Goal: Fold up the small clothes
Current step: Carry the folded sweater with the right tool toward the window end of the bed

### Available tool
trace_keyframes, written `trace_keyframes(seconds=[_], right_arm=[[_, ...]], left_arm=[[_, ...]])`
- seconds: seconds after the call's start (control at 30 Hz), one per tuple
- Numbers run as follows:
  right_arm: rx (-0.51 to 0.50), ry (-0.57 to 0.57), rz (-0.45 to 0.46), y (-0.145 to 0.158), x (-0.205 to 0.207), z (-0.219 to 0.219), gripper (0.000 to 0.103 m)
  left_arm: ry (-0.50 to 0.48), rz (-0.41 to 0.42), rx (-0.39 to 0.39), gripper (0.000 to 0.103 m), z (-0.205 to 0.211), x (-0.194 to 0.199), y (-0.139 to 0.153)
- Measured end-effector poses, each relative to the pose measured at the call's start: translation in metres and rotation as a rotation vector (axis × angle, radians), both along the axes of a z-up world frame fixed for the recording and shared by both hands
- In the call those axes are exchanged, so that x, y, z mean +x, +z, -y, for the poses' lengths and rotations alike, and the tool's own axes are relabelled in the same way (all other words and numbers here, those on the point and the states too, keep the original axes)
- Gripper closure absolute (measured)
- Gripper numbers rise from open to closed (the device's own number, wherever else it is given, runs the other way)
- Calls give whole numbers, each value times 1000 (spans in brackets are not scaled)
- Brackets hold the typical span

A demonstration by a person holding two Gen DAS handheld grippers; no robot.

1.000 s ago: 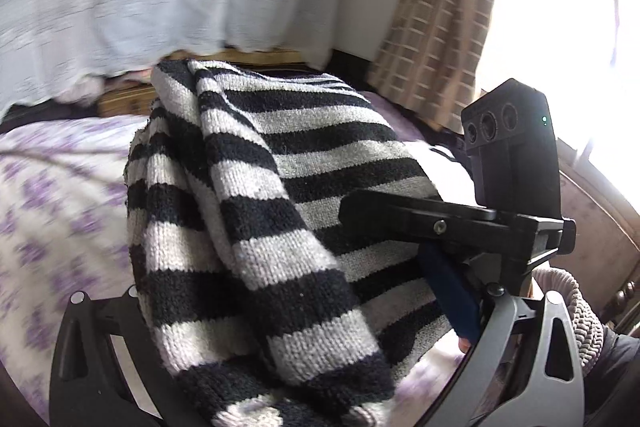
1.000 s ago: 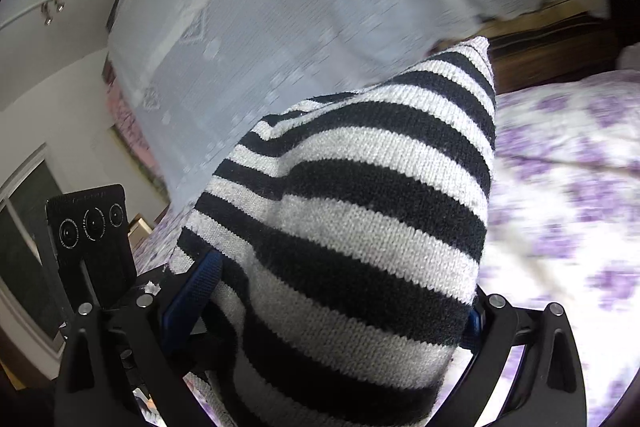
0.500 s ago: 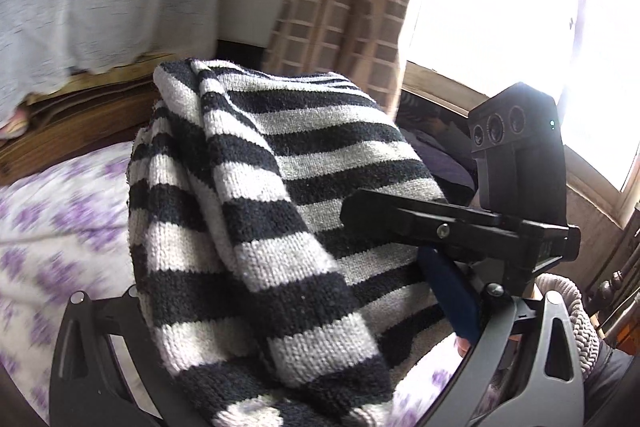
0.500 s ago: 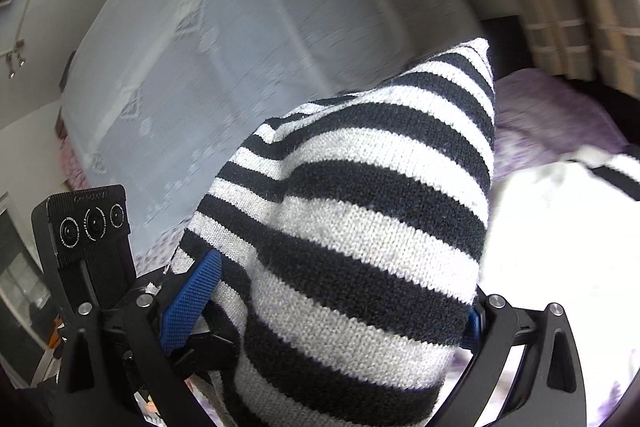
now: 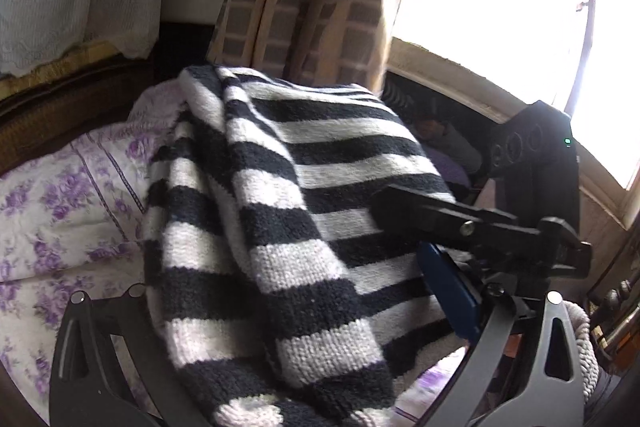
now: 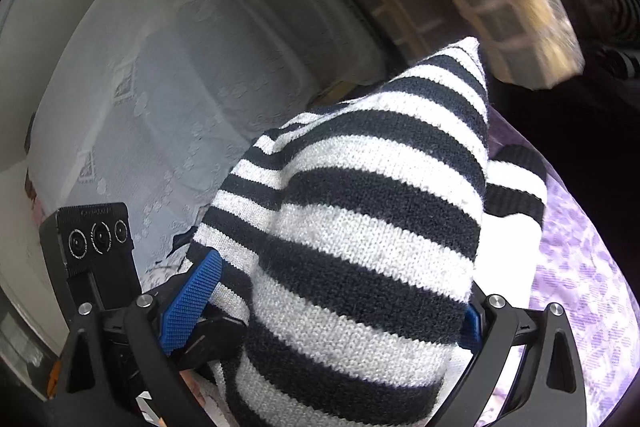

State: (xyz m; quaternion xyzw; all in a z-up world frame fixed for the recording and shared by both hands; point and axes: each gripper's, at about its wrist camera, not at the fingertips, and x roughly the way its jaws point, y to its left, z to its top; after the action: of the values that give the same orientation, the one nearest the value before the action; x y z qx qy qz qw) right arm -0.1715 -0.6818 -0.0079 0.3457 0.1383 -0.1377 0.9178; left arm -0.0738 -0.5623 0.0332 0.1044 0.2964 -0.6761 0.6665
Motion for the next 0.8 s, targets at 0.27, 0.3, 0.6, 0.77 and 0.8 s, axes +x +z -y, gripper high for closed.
trace_keyframes(seconds=[0.27, 0.3, 0.6, 0.77, 0.8], right_arm=[[-7, -37, -123, -27, 22, 9, 4], [-52, -45, -160, -27, 27, 3, 4], [-119, -104, -130, -19, 11, -15, 4], [-217, -204, -111, -6, -18, -29, 3], [-240, -231, -116, -4, -23, -35, 3]], left_arm=[[58, -126, 44, 4, 5, 31, -59], [58, -135, 46, 4, 4, 32, -61], [143, -45, 34, 4, -13, 20, -53], [187, 30, 13, 5, -31, 10, -41], [196, 38, 8, 5, -35, 9, -39]])
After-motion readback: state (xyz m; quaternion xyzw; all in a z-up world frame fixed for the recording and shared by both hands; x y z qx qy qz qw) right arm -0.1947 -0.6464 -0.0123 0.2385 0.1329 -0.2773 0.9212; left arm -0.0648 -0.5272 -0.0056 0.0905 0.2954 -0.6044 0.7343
